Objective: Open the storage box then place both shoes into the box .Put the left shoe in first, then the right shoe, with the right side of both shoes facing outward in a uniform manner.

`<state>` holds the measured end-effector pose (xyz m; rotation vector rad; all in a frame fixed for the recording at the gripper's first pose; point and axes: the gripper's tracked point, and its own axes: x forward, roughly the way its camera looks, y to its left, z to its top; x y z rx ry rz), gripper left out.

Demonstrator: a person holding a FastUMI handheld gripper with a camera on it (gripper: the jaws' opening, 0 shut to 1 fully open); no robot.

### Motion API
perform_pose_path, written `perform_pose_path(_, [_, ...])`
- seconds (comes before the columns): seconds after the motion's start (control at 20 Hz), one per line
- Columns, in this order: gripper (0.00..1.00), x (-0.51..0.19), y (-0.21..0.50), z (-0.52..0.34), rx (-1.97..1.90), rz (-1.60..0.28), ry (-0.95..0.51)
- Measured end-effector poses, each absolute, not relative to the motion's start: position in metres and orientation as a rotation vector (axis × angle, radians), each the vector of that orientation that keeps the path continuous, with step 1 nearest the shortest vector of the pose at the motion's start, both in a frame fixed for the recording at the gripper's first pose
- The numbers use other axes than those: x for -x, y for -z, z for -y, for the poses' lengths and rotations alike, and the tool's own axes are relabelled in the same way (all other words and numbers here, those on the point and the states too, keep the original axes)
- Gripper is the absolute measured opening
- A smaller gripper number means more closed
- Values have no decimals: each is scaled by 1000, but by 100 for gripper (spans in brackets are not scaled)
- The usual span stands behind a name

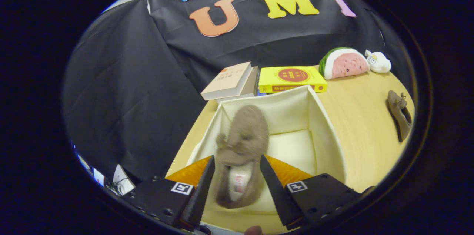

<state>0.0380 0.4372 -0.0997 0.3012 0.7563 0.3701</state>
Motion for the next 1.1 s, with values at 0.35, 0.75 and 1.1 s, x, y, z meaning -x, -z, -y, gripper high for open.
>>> perform_pose_path(0.35, [82,-32,37,-399,-236,-538,-406])
perform_pose_path(0.75, [95,-33,-6,-267,-189,-331,-354])
perform_pose_path(1.1, [95,-41,2,-120,-106,-301,-316])
